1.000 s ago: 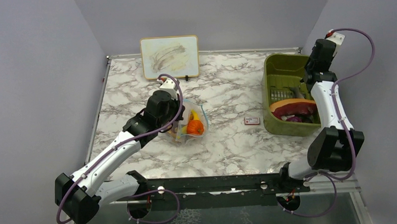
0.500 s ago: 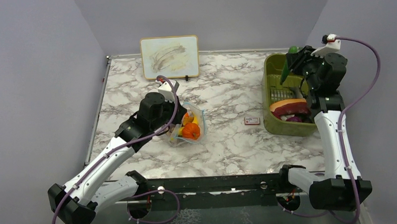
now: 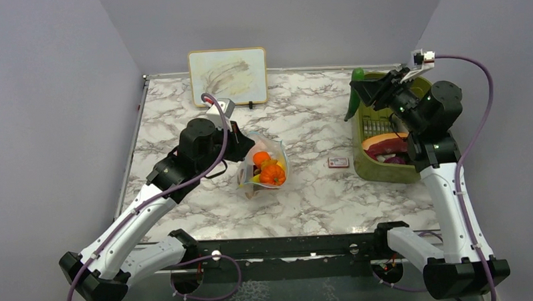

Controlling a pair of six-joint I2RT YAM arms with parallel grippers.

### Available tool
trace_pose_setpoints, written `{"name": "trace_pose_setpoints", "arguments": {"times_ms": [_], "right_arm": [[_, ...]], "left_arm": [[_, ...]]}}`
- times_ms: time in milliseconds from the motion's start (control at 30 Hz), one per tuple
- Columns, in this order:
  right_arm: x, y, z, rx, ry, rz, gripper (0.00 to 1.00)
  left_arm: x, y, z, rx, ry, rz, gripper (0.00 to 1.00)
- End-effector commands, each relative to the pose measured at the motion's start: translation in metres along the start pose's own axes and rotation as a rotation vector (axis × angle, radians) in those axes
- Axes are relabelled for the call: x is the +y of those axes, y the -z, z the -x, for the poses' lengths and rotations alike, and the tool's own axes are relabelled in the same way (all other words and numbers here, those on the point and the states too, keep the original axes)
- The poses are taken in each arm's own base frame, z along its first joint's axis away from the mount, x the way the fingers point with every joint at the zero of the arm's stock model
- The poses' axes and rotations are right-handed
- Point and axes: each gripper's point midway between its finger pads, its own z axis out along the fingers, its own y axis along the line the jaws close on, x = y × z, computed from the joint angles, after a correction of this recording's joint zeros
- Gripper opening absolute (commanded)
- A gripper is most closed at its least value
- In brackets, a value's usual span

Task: Place the food in the zip-top bag and seal the zipper
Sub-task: Pick up the fake vegetable from the bin, then place the fake vegetable in the zipper food storage bag.

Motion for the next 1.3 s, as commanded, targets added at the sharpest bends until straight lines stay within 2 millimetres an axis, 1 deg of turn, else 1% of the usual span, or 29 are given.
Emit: {"name": "trace_pose_setpoints", "arguments": {"times_ms": [0, 133, 200, 400, 567, 633, 767, 833, 867, 933, 1000, 1067, 1167, 1200, 1267], "right_arm": [[0.053, 0.009, 0.005, -0.018, -0.005, 0.235, 0.18], [0.063, 0.015, -0.003, -0.019, -0.008, 0.26, 0.18], [0.068, 0.016, -0.013, -0.006, -0.035, 0.288, 0.18], [0.101, 0.012, -0.044, 0.042, -0.085, 0.373, 0.18], [0.138, 0.004, -0.068, 0.084, -0.091, 0.439, 0.18], [0.158, 0.002, -0.073, 0.08, -0.09, 0.484, 0.18], [0.202, -0.003, -0.093, 0.078, -0.064, 0.607, 0.18], [0.217, -0.006, -0.105, 0.081, -0.029, 0.648, 0.18], [0.223, -0.007, -0.107, 0.071, -0.013, 0.665, 0.18], [0.229, -0.009, -0.112, 0.049, 0.016, 0.688, 0.18], [0.231, -0.01, -0.117, 0.019, 0.058, 0.715, 0.18], [0.234, -0.002, -0.13, -0.005, 0.148, 0.795, 0.19], [0.229, 0.012, -0.161, -0.021, 0.282, 0.889, 0.19], [0.226, 0.013, -0.173, -0.004, 0.306, 0.899, 0.19], [0.224, 0.014, -0.188, 0.029, 0.352, 0.926, 0.19]], "left_arm": [[-0.013, -0.002, 0.01, -0.015, 0.05, -0.039, 0.0], [-0.008, -0.01, -0.005, 0.028, 0.086, -0.025, 0.0], [-0.008, -0.012, -0.009, 0.037, 0.097, -0.034, 0.0], [-0.005, -0.016, -0.012, 0.044, 0.084, -0.027, 0.0], [-0.002, -0.019, -0.018, 0.06, 0.079, -0.02, 0.0], [-0.004, -0.02, -0.018, 0.067, 0.077, -0.027, 0.0], [-0.011, -0.017, -0.02, 0.082, 0.086, -0.061, 0.0], [-0.012, -0.016, -0.02, 0.083, 0.094, -0.068, 0.0], [-0.013, -0.015, -0.021, 0.082, 0.099, -0.071, 0.0], [-0.015, -0.012, -0.02, 0.081, 0.102, -0.083, 0.0], [-0.018, -0.01, -0.019, 0.082, 0.103, -0.095, 0.0], [-0.022, -0.007, -0.018, 0.085, 0.103, -0.113, 0.0], [-0.03, -0.001, -0.016, 0.095, 0.099, -0.151, 0.0], [-0.033, 0.001, -0.016, 0.097, 0.098, -0.162, 0.0], [-0.039, 0.004, -0.015, 0.105, 0.095, -0.193, 0.0]]}}
